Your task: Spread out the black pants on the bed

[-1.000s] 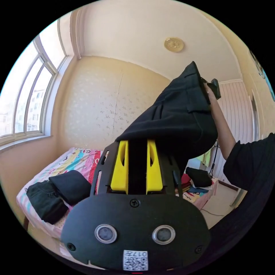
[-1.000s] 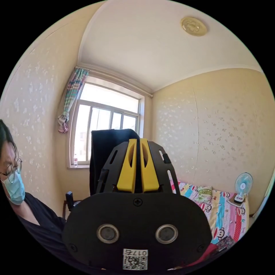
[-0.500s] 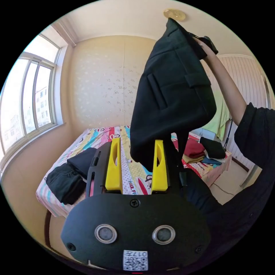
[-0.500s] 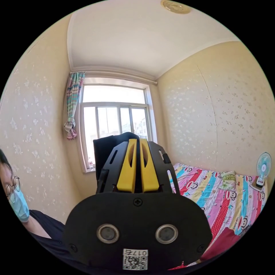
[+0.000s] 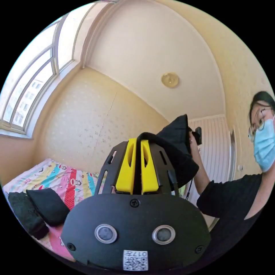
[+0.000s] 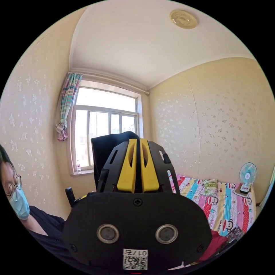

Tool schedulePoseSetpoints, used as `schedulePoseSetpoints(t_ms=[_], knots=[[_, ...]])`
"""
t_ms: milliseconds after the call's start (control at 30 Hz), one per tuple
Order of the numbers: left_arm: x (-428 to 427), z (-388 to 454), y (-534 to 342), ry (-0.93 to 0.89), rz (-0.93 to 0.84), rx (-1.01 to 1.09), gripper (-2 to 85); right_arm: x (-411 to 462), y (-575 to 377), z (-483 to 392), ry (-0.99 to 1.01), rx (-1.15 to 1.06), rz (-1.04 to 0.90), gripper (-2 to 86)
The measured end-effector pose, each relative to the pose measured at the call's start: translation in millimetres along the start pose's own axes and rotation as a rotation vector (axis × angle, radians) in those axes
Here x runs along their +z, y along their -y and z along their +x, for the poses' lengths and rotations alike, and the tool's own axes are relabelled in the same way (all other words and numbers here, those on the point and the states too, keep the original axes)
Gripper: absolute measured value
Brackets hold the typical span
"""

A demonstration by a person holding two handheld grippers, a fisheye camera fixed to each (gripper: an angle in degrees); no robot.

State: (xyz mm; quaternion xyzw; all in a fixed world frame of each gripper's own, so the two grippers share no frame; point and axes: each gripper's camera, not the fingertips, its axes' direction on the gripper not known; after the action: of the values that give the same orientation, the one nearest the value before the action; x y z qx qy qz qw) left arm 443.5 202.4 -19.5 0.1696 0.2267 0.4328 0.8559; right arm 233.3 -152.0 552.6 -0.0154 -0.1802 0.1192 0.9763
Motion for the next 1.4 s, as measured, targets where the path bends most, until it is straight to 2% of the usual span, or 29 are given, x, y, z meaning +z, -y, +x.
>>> schedulePoseSetpoints(t_ms=[100, 233, 400, 500, 600, 667, 700, 767, 833, 900, 967, 1000, 1033, 1067, 1133, 1200, 1300, 1367, 1400], knots=[[-12, 8, 59, -0.090, 0.134, -0.015, 1.2, -48, 15, -16, 0.057, -0.061, 0.039, 1.4], [-15, 56, 116, -0.089, 0.193, 0.176, 1.8, -105, 37, -50, 0.005, -0.108, 0.113, 1.4], [11, 70, 115, -0.057, 0.156, 0.300, 2.1, -121, 34, -39, -0.036, -0.051, 0.115, 1.8], [63, 32, 97, -0.018, 0.060, 0.299, 1.9, -90, 11, 6, -0.064, 0.033, 0.048, 2.0], [169, -56, 89, 0.096, -0.075, 0.200, 2.0, -11, -8, 87, -0.152, 0.162, -0.058, 2.2], [294, -161, 81, 0.254, -0.212, 0.131, 2.7, 62, -12, 153, -0.281, 0.216, -0.153, 2.5], [324, -191, 75, 0.300, -0.252, 0.123, 3.0, 109, -23, 199, -0.380, 0.224, -0.207, 2.8], [406, -309, 17, 0.492, -0.499, 0.071, 4.4, 156, -67, 259, -0.546, 0.291, -0.337, 3.4], [419, -384, -53, 0.527, -0.668, -0.005, 5.2, 169, -165, 300, -0.709, 0.434, -0.419, 4.6], [400, -435, -137, 0.435, -0.760, -0.049, 6.2, 177, -248, 306, -0.667, 0.440, -0.483, 6.0], [348, -486, -273, 0.363, -0.944, -0.130, 7.4, 181, -348, 293, -0.512, 0.403, -0.627, 6.7], [333, -494, -306, 0.362, -0.994, -0.150, 7.6, 173, -420, 274, -0.432, 0.407, -0.696, 6.9], [296, -505, -376, 0.360, -1.097, -0.188, 8.2, 157, -492, 251, -0.365, 0.450, -0.763, 7.1], [256, -508, -439, 0.356, -1.199, -0.223, 8.6, 147, -527, 238, -0.336, 0.480, -0.794, 7.2], [192, -503, -508, 0.377, -1.295, -0.277, 9.5, 95, -639, 178, -0.241, 0.612, -0.865, 8.2], [124, -493, -540, 0.404, -1.290, -0.340, 10.6, 52, -690, 130, -0.203, 0.689, -0.886, 9.9], [24, -474, -545, 0.468, -1.185, -0.448, 12.4, -18, -727, 51, -0.169, 0.784, -0.841, 13.2], [-32, -456, -541, 0.478, -1.116, -0.547, 14.5, -40, -739, 11, -0.165, 0.787, -0.919, 14.7], [-42, -451, -540, 0.469, -1.103, -0.568, 15.0, -50, -750, -13, -0.225, 0.757, -1.016, 15.4]])
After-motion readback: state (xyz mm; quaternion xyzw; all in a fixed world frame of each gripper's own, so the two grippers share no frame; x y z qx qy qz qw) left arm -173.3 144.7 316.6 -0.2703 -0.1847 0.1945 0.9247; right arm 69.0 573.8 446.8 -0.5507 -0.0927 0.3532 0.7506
